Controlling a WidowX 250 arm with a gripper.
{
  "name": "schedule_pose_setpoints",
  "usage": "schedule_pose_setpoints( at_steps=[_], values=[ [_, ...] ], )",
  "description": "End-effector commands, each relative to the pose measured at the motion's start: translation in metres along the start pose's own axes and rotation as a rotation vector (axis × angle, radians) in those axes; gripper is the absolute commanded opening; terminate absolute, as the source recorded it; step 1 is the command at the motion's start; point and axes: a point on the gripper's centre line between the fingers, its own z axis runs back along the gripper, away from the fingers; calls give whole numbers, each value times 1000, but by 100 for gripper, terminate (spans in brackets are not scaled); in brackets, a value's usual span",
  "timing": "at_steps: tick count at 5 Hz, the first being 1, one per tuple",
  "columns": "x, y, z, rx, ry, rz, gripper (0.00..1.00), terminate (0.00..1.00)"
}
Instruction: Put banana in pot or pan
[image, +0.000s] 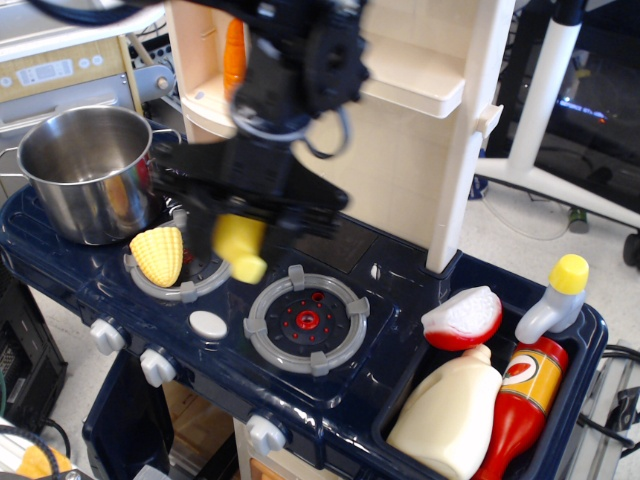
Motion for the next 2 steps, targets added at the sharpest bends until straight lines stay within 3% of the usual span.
schedule_pose_setpoints(
  at_steps=[1,2],
  values=[
    [35,80,3,112,-14,-92,0,0],
    [59,123,-12,63,-4,-103,0,0]
  ],
)
